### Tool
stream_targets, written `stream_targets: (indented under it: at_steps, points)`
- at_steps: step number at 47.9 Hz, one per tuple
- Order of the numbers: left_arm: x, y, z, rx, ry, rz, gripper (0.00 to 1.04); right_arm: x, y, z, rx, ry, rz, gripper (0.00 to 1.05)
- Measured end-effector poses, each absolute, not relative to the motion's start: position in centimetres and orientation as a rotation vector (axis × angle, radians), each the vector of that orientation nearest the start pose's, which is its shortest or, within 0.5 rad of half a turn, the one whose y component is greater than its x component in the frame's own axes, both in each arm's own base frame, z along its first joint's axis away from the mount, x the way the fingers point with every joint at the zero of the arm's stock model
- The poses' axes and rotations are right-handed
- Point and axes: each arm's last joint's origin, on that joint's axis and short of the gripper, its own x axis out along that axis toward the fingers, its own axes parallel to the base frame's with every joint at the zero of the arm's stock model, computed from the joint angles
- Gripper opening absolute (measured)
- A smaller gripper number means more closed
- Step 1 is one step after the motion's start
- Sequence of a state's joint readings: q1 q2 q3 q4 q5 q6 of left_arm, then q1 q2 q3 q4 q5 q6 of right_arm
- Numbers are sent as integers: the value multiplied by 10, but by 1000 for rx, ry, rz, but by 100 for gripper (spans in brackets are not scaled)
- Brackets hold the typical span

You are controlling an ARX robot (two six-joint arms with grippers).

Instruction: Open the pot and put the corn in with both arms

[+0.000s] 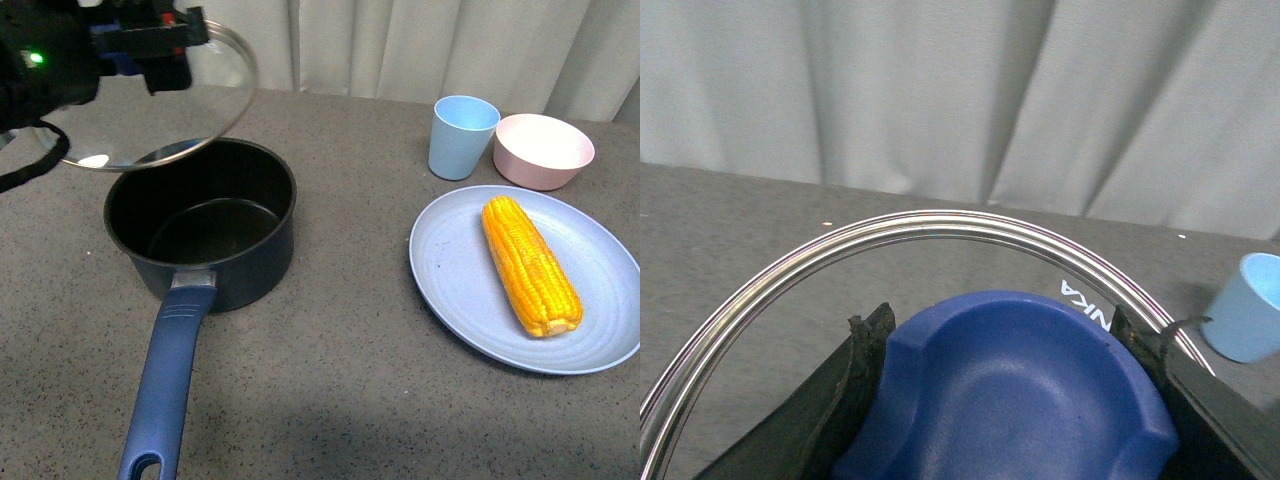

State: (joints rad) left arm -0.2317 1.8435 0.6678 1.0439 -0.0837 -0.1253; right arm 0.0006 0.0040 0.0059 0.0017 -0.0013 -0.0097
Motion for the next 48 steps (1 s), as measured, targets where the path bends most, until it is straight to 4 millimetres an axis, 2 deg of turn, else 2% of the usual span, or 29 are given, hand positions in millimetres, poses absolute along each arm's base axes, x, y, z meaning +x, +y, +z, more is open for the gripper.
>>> stream_targets:
  at_steps: [11, 15, 23, 34, 41, 48]
  points:
    - [335, -3, 113, -57, 139, 29, 59, 98, 0, 165, -10, -3, 2, 96]
    - [337, 15, 104, -58, 146, 78, 59, 98, 0, 165, -10, -4, 2, 96]
    - [343, 50, 72, -118, 202, 183, 59, 98, 0, 165, -10, -4, 2, 96]
    - [350, 61, 49, -176, 226, 219, 59, 98, 0, 165, -10, -4, 2, 96]
    - [348, 57, 30, -191, 281, 204, 59, 98, 0, 165, -10, -4, 2, 96]
    - [347, 50, 22, -188, 306, 179, 59, 98, 0, 165, -10, -4, 2, 96]
